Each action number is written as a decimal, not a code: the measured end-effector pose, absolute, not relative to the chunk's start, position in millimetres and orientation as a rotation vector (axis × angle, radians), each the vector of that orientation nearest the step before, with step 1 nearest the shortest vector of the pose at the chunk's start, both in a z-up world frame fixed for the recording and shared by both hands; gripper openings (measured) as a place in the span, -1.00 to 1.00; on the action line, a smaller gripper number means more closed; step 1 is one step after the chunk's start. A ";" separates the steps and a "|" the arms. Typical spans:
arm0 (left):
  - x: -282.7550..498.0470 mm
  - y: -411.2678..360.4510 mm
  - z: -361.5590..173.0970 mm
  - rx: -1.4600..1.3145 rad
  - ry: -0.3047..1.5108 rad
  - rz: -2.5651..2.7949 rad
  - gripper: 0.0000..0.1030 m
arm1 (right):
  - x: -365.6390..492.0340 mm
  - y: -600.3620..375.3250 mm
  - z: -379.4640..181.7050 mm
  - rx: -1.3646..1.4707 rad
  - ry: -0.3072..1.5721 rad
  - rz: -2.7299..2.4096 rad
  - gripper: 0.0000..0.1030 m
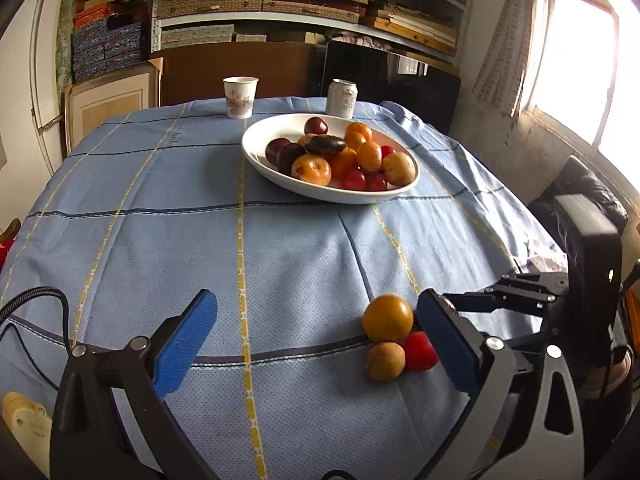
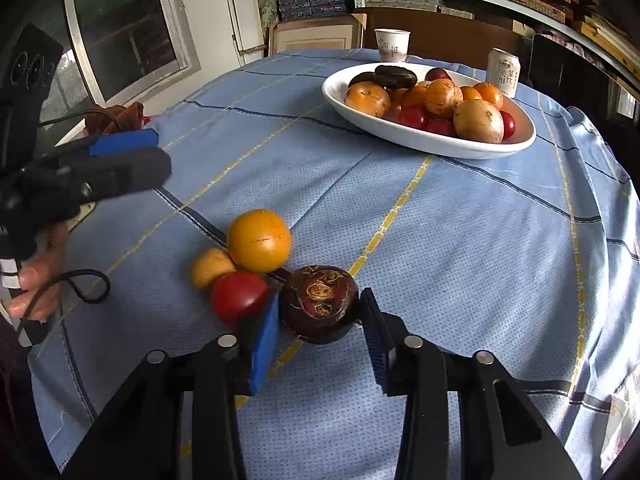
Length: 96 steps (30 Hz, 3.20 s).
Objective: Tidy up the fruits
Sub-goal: 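Grasp a dark brown fruit with the right tool while the left tool grasps a small yellow fruit, then carry both fruits onto the white plate and open both tools, then move both open tools back over the last tomato and orange fruit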
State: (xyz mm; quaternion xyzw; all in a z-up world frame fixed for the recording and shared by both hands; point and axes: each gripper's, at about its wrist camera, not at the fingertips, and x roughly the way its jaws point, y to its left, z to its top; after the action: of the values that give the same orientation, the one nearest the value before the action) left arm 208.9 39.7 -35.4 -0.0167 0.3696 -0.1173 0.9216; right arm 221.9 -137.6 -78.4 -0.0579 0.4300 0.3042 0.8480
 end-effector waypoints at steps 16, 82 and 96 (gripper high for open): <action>200.9 0.9 -69.8 0.163 0.916 -0.472 0.07 | 237.0 -183.0 -63.8 0.107 0.850 0.544 -0.21; 484.4 20.4 -21.9 -0.030 0.889 -0.241 -0.48 | 398.4 -188.9 -37.2 0.267 0.600 0.416 -0.16; 356.2 36.4 6.0 -0.008 0.787 -0.221 0.85 | 293.2 -171.6 -1.1 0.033 0.531 0.582 0.28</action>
State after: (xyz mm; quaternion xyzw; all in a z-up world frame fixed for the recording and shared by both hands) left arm 356.2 36.4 6.0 -0.0039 0.3826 -0.1076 0.9176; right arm 293.2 -171.6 -1.1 0.0161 0.2588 0.2837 0.9232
